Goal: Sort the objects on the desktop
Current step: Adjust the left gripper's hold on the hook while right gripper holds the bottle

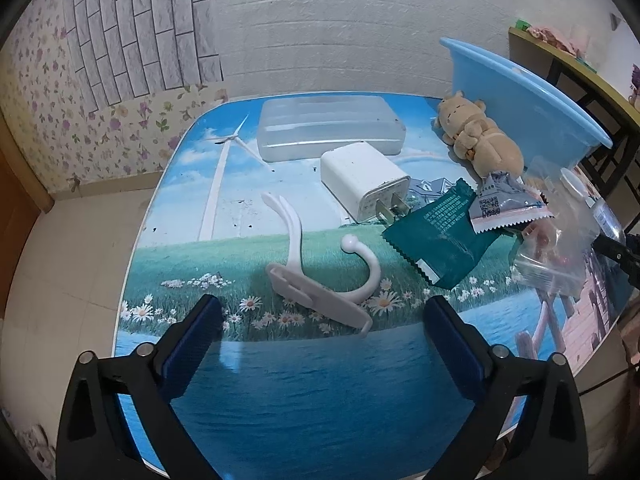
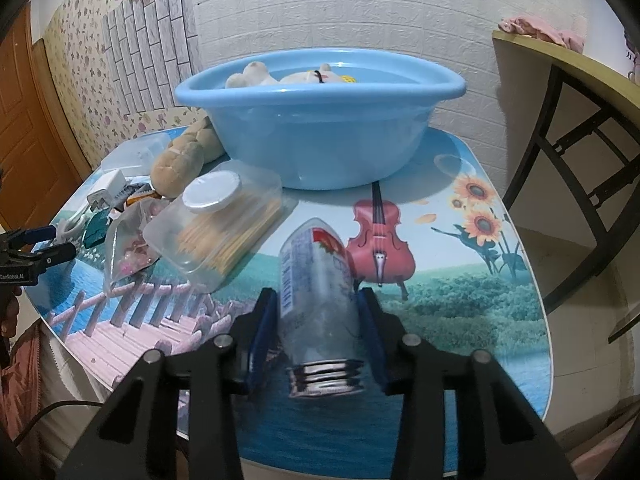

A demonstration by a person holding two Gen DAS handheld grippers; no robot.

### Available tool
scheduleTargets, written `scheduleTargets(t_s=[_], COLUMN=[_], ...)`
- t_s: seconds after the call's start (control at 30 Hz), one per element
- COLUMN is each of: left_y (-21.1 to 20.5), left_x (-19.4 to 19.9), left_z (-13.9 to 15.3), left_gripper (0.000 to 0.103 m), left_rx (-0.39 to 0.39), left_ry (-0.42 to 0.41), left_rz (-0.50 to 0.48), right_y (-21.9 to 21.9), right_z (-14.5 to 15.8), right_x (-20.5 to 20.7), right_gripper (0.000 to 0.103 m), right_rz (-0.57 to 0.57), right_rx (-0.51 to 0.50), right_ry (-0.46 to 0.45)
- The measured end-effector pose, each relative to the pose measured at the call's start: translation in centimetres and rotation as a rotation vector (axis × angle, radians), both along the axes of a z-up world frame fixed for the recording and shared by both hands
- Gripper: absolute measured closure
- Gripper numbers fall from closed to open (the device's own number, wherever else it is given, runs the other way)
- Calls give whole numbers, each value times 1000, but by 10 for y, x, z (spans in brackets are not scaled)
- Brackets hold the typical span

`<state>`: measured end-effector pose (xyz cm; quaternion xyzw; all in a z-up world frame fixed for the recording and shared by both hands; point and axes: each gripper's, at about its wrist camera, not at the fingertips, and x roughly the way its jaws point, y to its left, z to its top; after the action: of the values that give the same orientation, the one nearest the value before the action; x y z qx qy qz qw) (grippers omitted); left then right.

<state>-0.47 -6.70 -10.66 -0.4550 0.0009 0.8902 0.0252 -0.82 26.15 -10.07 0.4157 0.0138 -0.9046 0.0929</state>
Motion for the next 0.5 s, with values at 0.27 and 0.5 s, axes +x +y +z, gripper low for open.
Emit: scheduleTargets(t_s=[0.27,0.5], left_y=[-4,-2], left_x=[4,6], left_z=[5,8], left_gripper=[54,90], left_rx=[-5,-6], left_ry=[48,64], left_rz=[6,-16], right_y=[2,6], right_z=[1,6], right_x=[0,2], right_gripper=[63,63], right_rz=[-12,-29], right_rx=[-17,-31], right_ry=[-15,-7])
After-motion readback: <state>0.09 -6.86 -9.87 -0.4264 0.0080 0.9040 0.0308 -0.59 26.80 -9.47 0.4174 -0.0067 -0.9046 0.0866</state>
